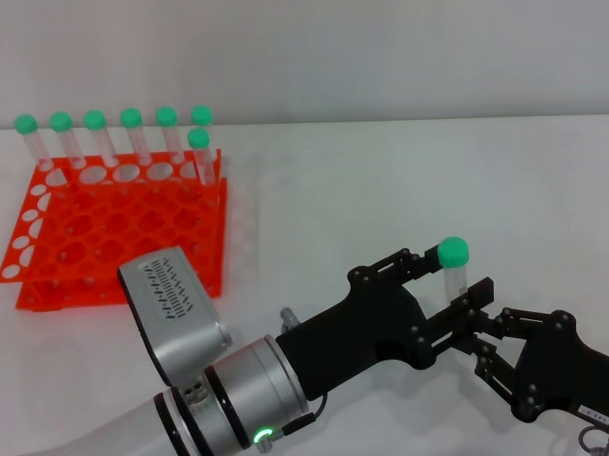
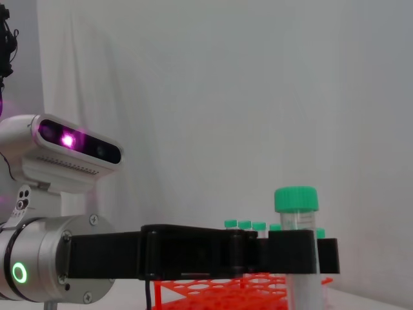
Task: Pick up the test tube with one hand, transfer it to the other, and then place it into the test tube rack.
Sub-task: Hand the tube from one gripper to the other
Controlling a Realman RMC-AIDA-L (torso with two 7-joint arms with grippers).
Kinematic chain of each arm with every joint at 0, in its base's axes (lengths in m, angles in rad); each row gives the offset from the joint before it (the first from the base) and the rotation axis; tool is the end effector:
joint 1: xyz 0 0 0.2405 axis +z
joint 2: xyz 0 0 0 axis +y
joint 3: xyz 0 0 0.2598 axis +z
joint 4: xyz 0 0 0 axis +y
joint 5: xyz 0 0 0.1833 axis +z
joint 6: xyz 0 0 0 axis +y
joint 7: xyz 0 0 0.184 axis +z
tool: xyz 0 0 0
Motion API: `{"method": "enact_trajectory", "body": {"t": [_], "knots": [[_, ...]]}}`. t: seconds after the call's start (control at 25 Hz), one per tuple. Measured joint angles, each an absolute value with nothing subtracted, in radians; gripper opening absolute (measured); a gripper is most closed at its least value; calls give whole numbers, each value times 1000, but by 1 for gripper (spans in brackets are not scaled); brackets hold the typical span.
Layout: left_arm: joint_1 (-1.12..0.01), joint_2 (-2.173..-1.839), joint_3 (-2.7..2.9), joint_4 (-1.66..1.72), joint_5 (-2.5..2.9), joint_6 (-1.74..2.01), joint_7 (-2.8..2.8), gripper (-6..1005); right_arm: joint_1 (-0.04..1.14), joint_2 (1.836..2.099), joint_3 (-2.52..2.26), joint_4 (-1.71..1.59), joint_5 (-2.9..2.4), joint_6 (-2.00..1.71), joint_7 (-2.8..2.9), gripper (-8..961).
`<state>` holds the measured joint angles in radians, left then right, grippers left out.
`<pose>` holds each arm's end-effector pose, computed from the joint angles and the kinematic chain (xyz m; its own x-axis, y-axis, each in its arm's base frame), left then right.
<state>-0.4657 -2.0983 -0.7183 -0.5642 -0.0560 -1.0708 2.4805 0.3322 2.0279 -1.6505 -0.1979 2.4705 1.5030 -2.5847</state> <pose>-0.1323 0.2814 -0.1403 0.5696 0.1891 0.7999 0.4571 -0.8817 -0.1170 0.2504 0.2660 -0.0613 0.6909 -0.0043 -0.7229 -0.4104 -0.8256 -0.3873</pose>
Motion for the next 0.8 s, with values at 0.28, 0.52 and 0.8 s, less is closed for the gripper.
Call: {"method": "enact_trajectory", "body": {"t": [0.28, 0.52, 0.8], "knots": [[-464, -2099, -718, -577, -61, -1068, 2481, 401, 330, 2028, -1651, -198, 2471, 1500, -2592, 264], [-465, -2098, -718, -578, -62, -1068, 2481, 365, 331, 2027, -1650, -198, 2471, 1496, -2610, 270], [-461, -2098, -718, -578, -62, -1067, 2481, 301, 334, 2025, -1650, -195, 2471, 1486, -2612, 277]]}}
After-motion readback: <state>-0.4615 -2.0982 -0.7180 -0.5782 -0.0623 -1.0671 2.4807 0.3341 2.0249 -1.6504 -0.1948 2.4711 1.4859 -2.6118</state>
